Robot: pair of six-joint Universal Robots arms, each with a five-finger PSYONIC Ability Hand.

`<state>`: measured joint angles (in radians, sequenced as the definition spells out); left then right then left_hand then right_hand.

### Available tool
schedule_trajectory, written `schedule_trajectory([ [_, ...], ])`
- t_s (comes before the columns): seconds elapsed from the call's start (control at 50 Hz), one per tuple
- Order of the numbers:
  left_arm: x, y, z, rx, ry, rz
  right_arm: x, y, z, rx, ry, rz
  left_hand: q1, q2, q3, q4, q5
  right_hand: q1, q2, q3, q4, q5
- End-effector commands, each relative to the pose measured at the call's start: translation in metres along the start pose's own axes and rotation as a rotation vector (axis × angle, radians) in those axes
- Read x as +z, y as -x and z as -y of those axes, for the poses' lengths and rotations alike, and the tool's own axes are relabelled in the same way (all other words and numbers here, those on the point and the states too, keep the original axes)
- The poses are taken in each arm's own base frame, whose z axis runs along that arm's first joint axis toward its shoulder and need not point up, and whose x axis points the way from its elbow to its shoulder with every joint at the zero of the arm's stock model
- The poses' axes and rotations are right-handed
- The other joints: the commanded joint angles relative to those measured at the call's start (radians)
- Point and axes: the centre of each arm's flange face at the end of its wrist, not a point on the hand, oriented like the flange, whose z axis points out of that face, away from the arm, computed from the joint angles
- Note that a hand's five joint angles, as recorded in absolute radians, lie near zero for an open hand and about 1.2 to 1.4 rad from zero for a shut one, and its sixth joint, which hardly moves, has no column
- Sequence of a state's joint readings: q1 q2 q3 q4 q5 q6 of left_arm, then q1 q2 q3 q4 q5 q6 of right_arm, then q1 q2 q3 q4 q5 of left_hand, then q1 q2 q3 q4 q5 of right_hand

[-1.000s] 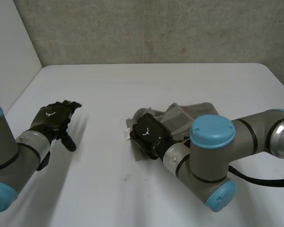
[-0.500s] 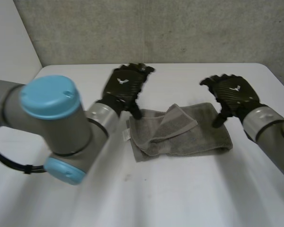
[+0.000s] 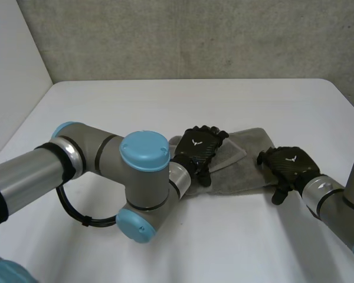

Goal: Fold the towel.

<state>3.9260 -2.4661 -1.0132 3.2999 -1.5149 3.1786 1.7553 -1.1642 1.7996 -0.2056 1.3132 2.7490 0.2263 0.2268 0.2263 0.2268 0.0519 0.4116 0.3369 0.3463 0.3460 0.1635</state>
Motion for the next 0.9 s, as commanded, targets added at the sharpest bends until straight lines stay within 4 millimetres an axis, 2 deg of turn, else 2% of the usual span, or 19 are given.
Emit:
schedule_trajectory([
  [0.02, 0.01, 0.002, -0.001, 0.004, -0.016, 0.016, 0.006, 0.0, -0.005, -0.036, -0.012, -0.007, 0.049, 0.048, 0.049, 0.048, 0.049, 0.12, 0.194, 0.185, 0.185, 0.193],
  [0.1, 0.018, 0.011, 0.004, 0.006, -0.046, 0.08, 0.007, -0.001, -0.005, -0.042, -0.031, -0.02, 0.064, 0.063, 0.063, 0.063, 0.063, 0.275, 0.35, 0.34, 0.341, 0.348],
  [0.18, 0.02, 0.018, 0.008, 0.003, -0.054, 0.109, 0.008, -0.001, -0.005, -0.044, -0.035, -0.022, 0.064, 0.063, 0.063, 0.063, 0.063, 0.296, 0.37, 0.361, 0.361, 0.369],
  [0.26, 0.019, 0.019, 0.004, 0.002, -0.036, 0.113, 0.01, 0.001, -0.01, -0.046, -0.027, -0.017, 0.064, 0.063, 0.063, 0.063, 0.063, 0.299, 0.373, 0.364, 0.364, 0.372],
  [0.42, 0.018, 0.026, -0.005, 0.002, -0.011, 0.186, 0.014, 0.001, -0.012, -0.053, -0.039, -0.026, 0.064, 0.063, 0.063, 0.063, 0.063, 0.524, 0.599, 0.59, 0.59, 0.598],
  [0.46, 0.018, 0.033, -0.006, 0.002, -0.009, 0.237, 0.014, 0.001, -0.012, -0.058, -0.041, -0.027, 0.064, 0.063, 0.063, 0.063, 0.063, 0.568, 0.643, 0.634, 0.634, 0.642],
  [0.5, 0.017, 0.054, -0.007, 0.003, -0.001, 0.378, 0.014, 0.0, -0.011, -0.064, -0.043, -0.031, 0.064, 0.063, 0.063, 0.063, 0.063, 0.613, 0.688, 0.678, 0.678, 0.686],
  [0.52, 0.017, 0.054, -0.007, 0.003, -0.001, 0.379, 0.014, -0.001, -0.011, -0.069, -0.041, -0.04, 0.064, 0.063, 0.063, 0.063, 0.063, 0.654, 0.728, 0.719, 0.719, 0.727],
  [0.56, 0.012, 0.068, -0.01, 0.021, 0.024, 0.469, 0.014, -0.002, -0.012, -0.075, -0.036, -0.05, 0.061, 0.06, 0.061, 0.06, 0.061, 0.716, 0.79, 0.781, 0.781, 0.789],
  [0.6, 0.009, 0.069, -0.012, 0.033, 0.047, 0.482, 0.014, -0.003, -0.012, -0.082, -0.032, -0.062, 0.055, 0.054, 0.055, 0.054, 0.055, 0.783, 0.858, 0.848, 0.849, 0.857],
  [0.64, 0.004, 0.068, -0.017, 0.04, 0.083, 0.481, 0.014, -0.005, -0.013, -0.103, -0.022, -0.092, 0.046, 0.045, 0.046, 0.045, 0.046, 0.984, 1.058, 1.049, 1.049, 1.057],
  [0.74, -0.016, 0.058, -0.02, 0.041, 0.143, 0.455, 0.015, -0.01, -0.012, -0.155, -0.021, -0.133, 0.014, 0.013, 0.014, 0.013, 0.014, 0.985, 1.059, 1.05, 1.05, 1.058],
  [0.8, -0.028, 0.047, -0.02, 0.037, 0.164, 0.419, 0.016, -0.011, -0.007, -0.206, -0.03, -0.145, 0.005, 0.004, 0.005, 0.004, 0.005, 0.985, 1.059, 1.05, 1.05, 1.058],
  [0.82, -0.034, 0.038, -0.017, 0.032, 0.162, 0.391, 0.016, -0.011, -0.007, -0.207, -0.03, -0.145, 0.005, 0.004, 0.005, 0.004, 0.005, 0.985, 1.059, 1.05, 1.05, 1.058],
  [0.88, -0.044, 0.03, -0.009, 0.007, 0.152, 0.363, 0.016, -0.003, 0.002, -0.286, -0.06, -0.131, 0.002, 0.001, 0.002, 0.001, 0.002, 0.985, 1.059, 1.05, 1.05, 1.058],
  [0.9, -0.044, 0.03, -0.009, 0.007, 0.152, 0.363, 0.016, 0.003, 0.011, -0.333, -0.089, -0.122, 0.002, 0.001, 0.002, 0.001, 0.002, 0.985, 1.059, 1.05, 1.05, 1.058],
])
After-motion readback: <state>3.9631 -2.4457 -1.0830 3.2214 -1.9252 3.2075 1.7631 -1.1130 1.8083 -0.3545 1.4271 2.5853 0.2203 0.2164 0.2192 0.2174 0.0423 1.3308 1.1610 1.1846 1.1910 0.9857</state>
